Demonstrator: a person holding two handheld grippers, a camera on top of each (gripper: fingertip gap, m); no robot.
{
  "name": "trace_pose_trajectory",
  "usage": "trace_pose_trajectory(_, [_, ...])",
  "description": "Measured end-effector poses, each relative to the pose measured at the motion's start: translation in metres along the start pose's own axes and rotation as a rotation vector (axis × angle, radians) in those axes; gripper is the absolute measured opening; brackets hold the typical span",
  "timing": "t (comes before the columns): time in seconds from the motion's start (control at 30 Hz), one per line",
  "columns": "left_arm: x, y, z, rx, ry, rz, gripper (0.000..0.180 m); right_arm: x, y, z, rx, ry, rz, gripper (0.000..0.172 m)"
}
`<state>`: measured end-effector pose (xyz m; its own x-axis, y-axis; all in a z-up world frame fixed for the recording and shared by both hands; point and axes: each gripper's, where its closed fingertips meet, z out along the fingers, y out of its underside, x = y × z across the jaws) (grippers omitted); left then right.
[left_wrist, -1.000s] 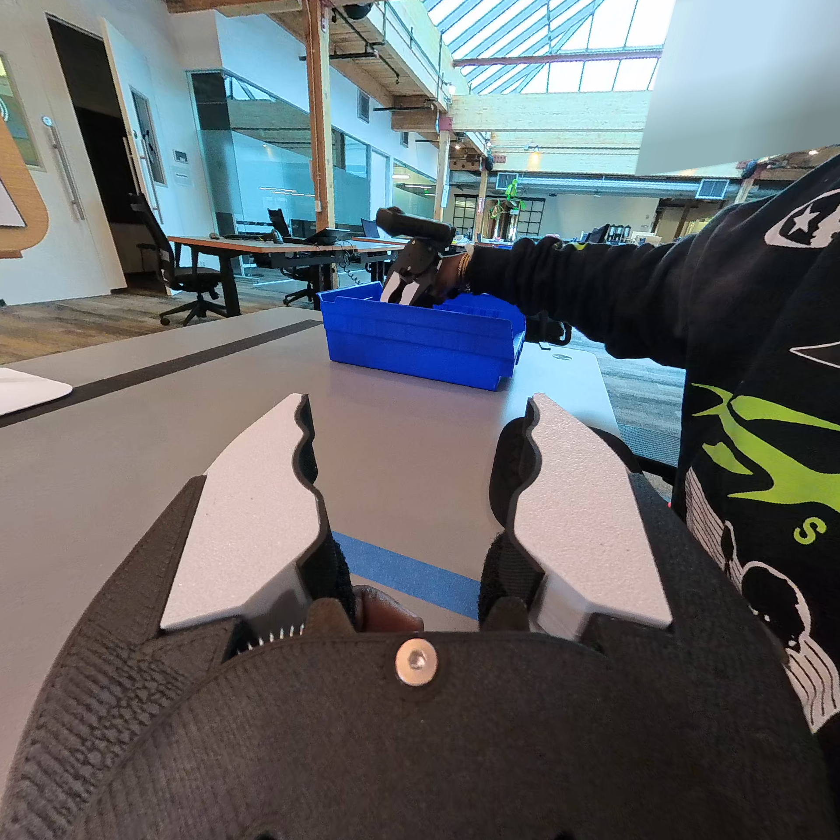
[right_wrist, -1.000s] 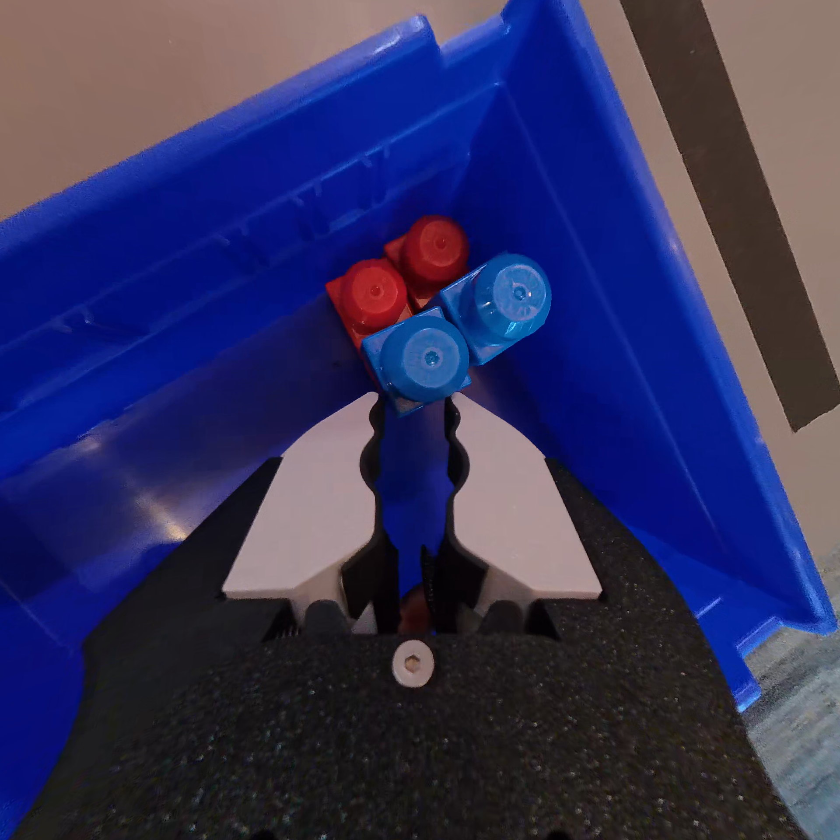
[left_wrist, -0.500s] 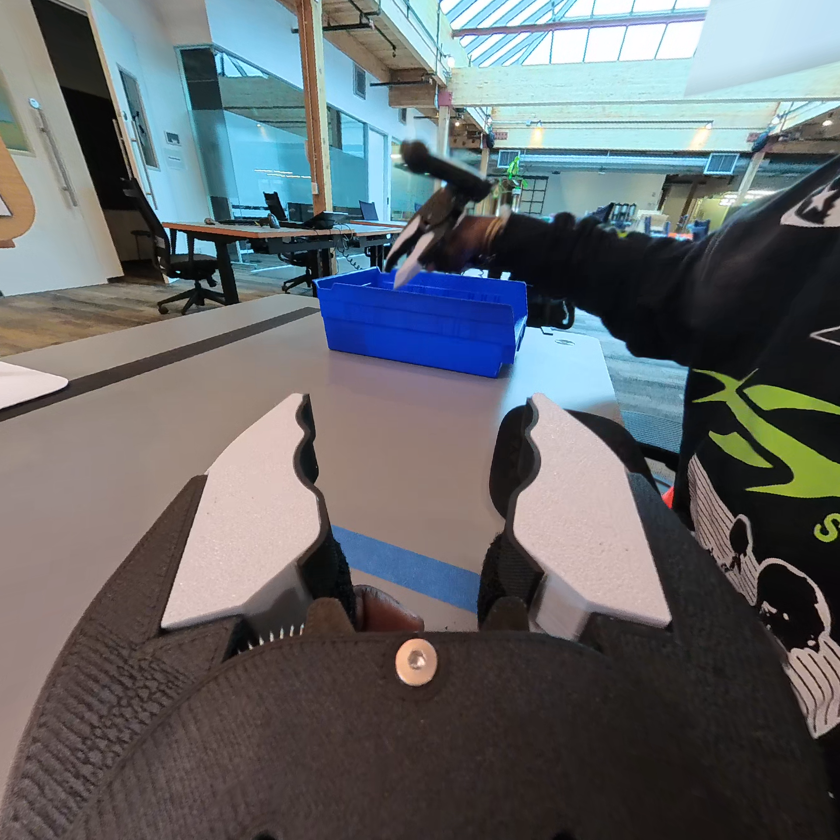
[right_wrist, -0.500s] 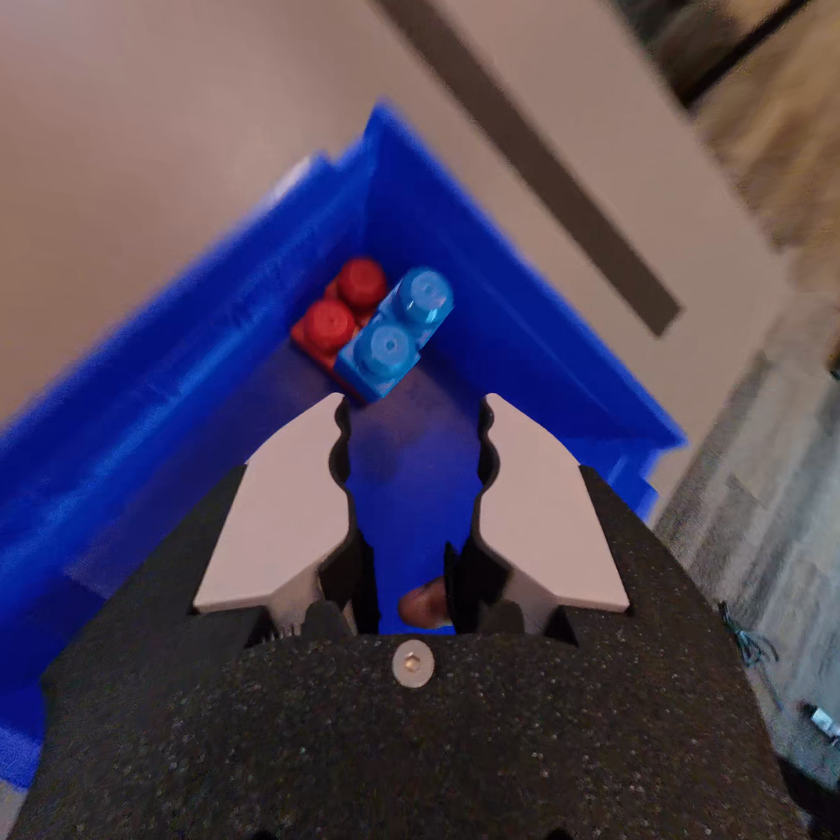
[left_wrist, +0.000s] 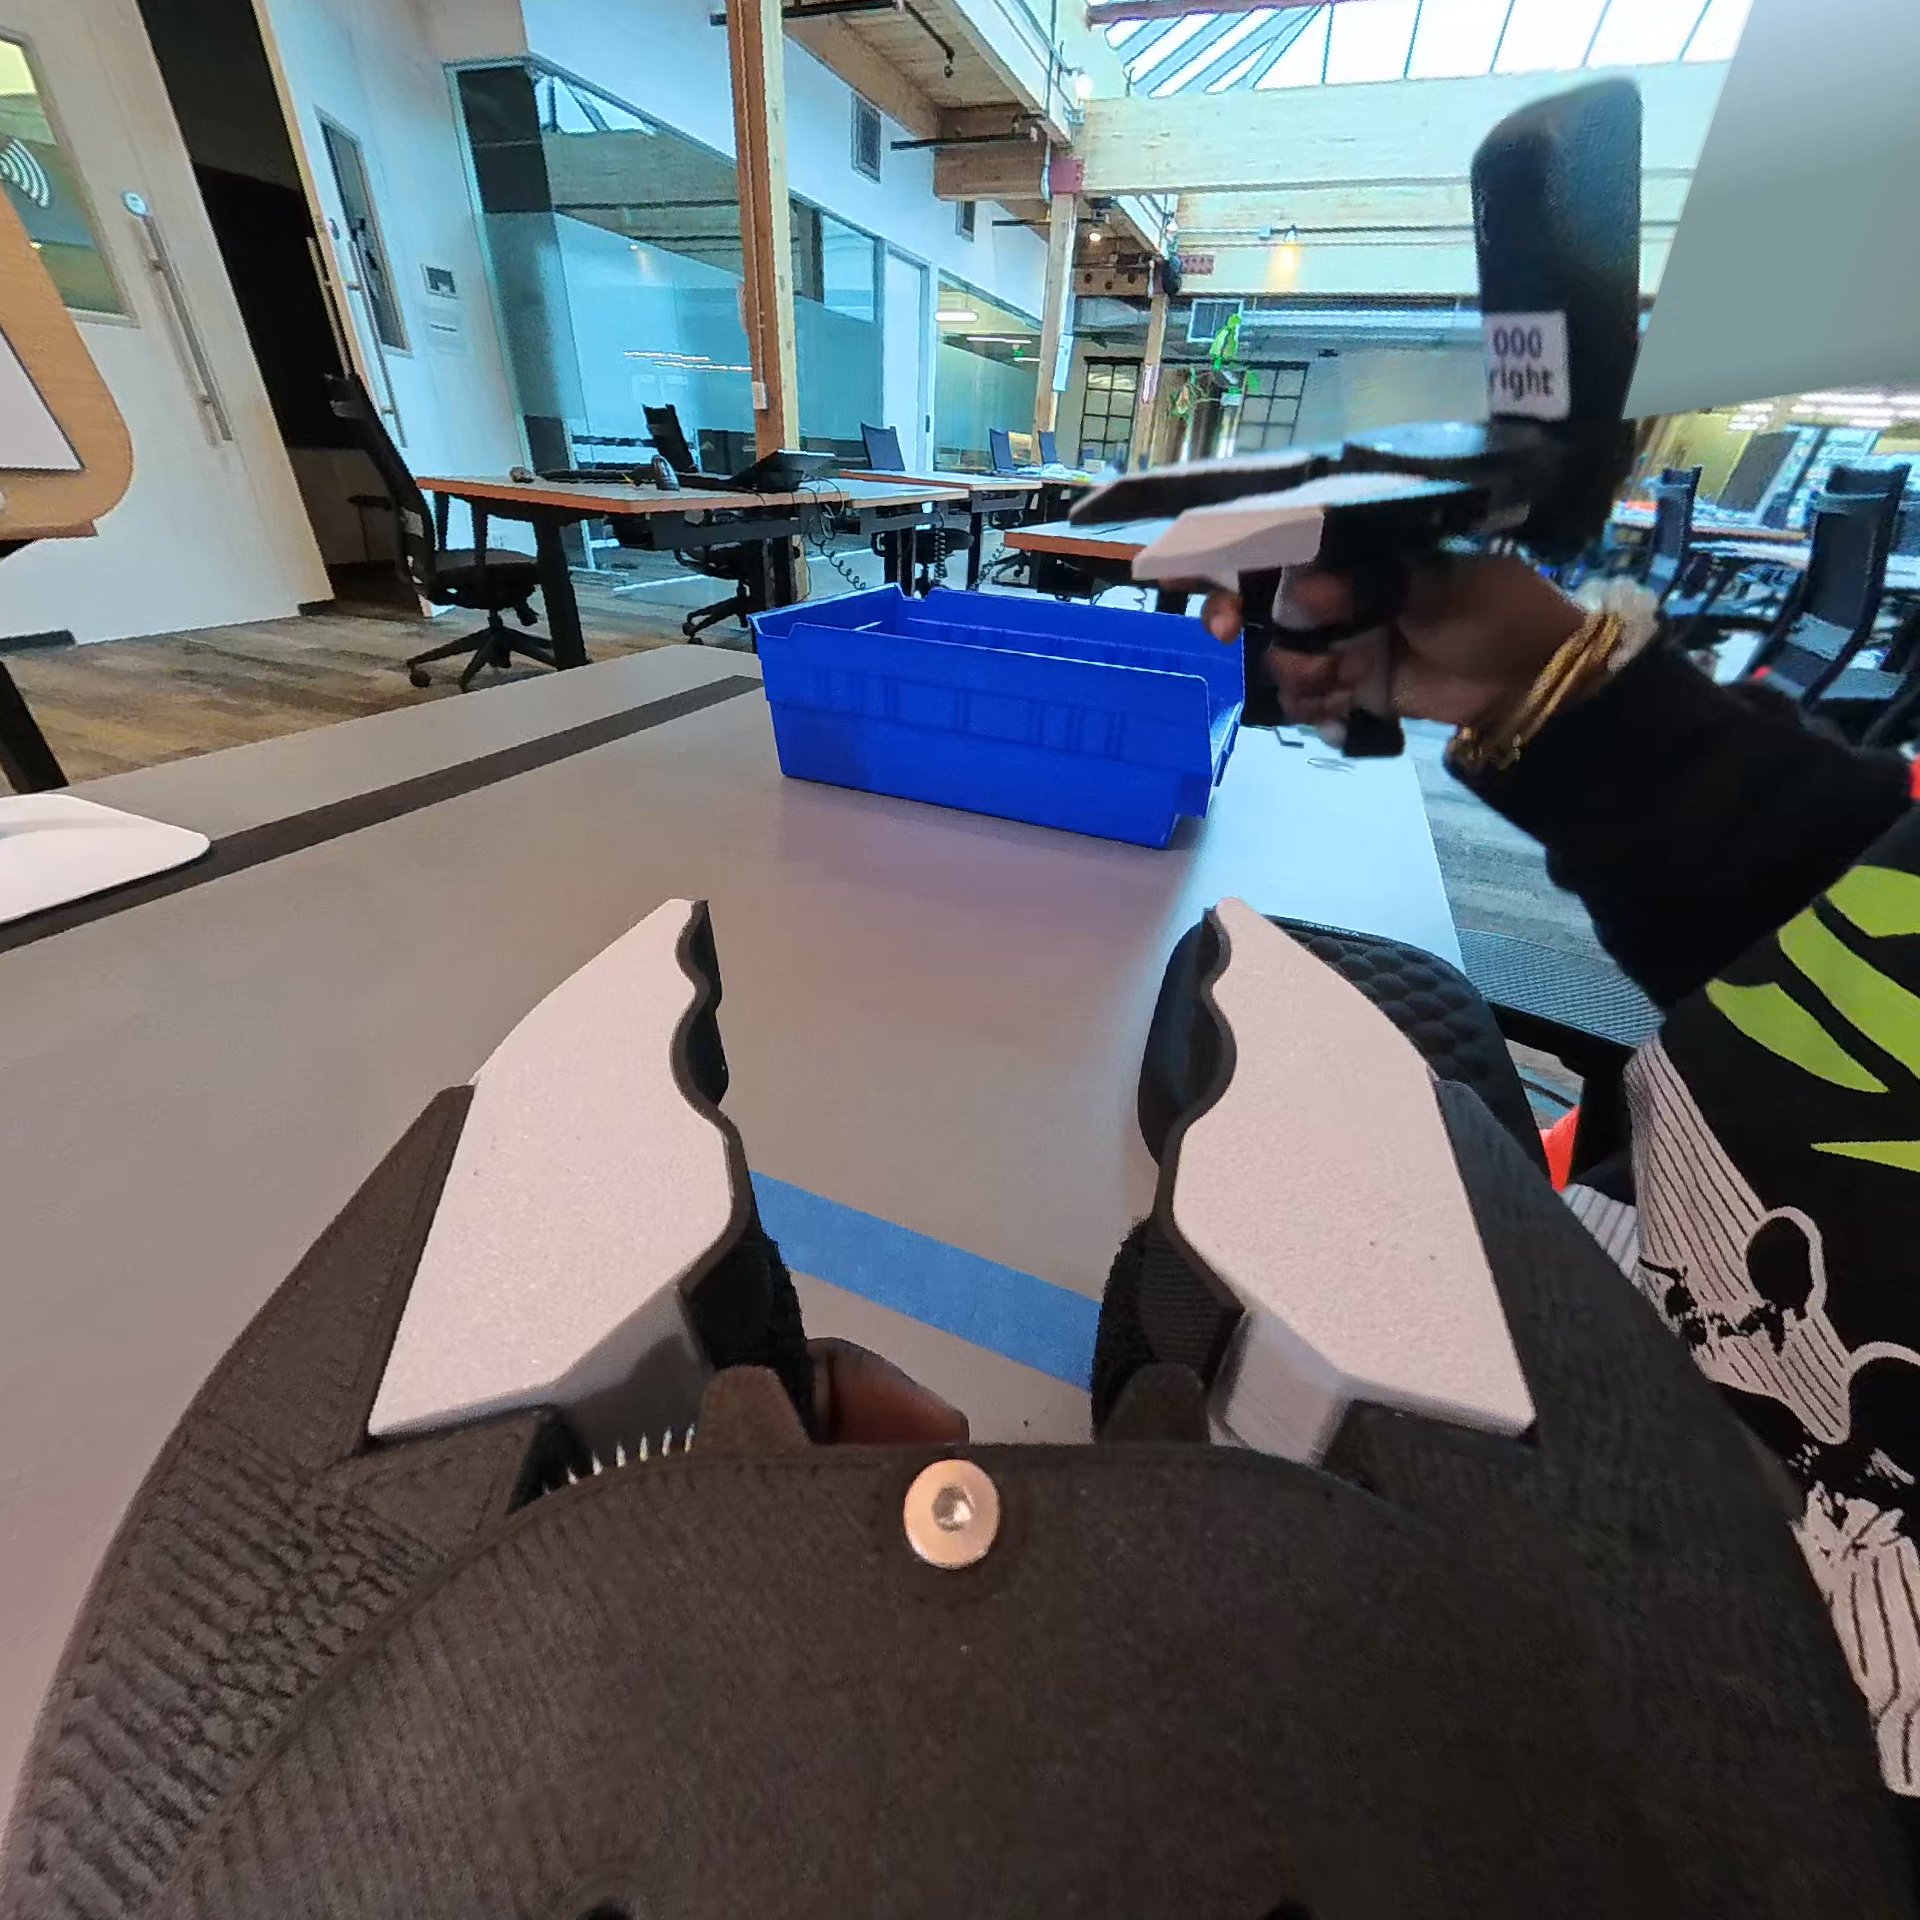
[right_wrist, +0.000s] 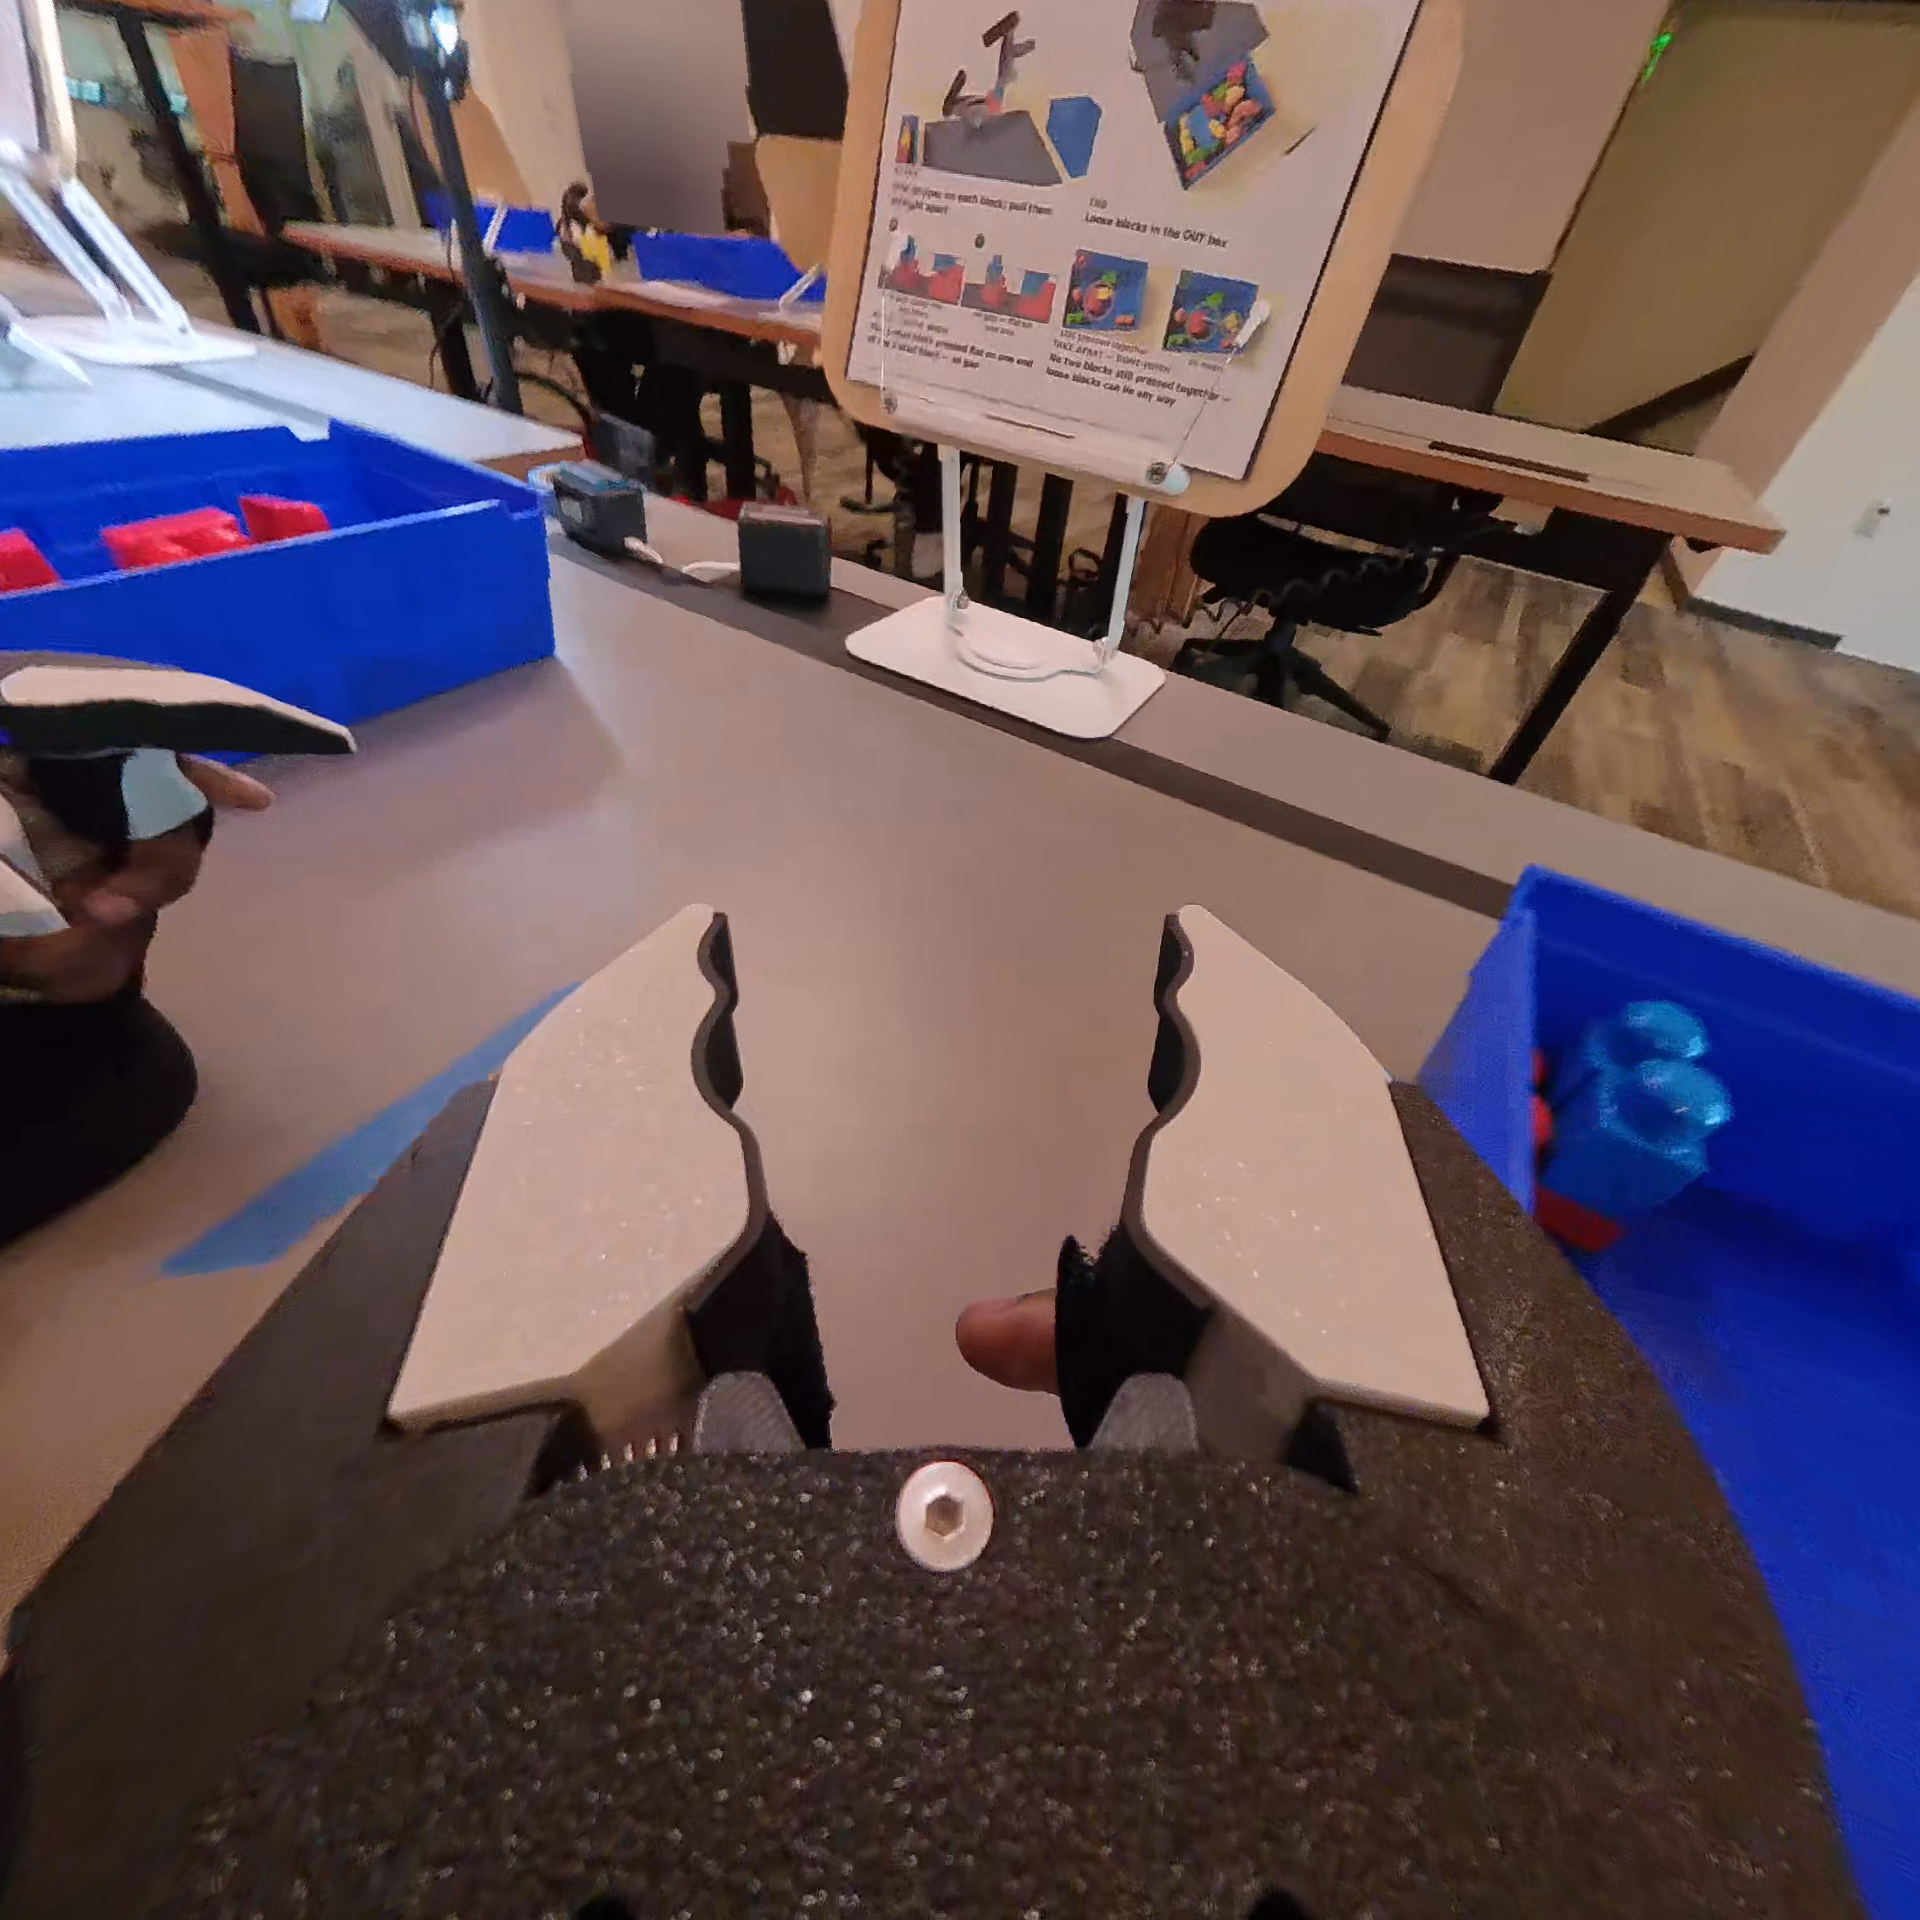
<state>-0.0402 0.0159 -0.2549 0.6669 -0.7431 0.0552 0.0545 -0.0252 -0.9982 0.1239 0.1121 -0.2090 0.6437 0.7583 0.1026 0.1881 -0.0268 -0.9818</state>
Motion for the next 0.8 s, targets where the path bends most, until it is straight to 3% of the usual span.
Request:
trace_pose_trajectory(0.17, [0.006, -0.007, -0.007, -0.021, 0.014, 0.021, 0.083, -0.028, 0.018, 0.02, 0.162, -0.032, 0.084, 0.068])
trace_pose_trajectory(0.3, [0.001, -0.033, -0.044, -0.14, -0.024, 0.123, 0.077, -0.046, 0.048, 0.035, 0.138, -0.11, 0.095, 0.067])
trace_pose_trajectory(0.43, [-0.084, -0.042, -0.126, -0.474, -0.4, 0.163, 0.076, -0.046, 0.042, 0.032, 0.195, -0.135, 0.11, 0.062])
trace_pose_trajectory(0.57, [-0.198, -0.032, -0.235, -0.731, -0.884, 0.012, 0.076, -0.044, 0.04, 0.029, 0.221, -0.146, 0.134, 0.061])
trace_pose_trajectory(0.67, [-0.246, 0.0, -0.274, -0.798, -1.001, -0.142, 0.07, -0.042, 0.039, 0.027, 0.231, -0.147, 0.148, 0.061])
trace_pose_trajectory(0.8, [-0.282, 0.028, -0.31, -0.905, -1.151, -0.158, 0.068, -0.042, 0.038, 0.026, 0.244, -0.15, 0.154, 0.058])
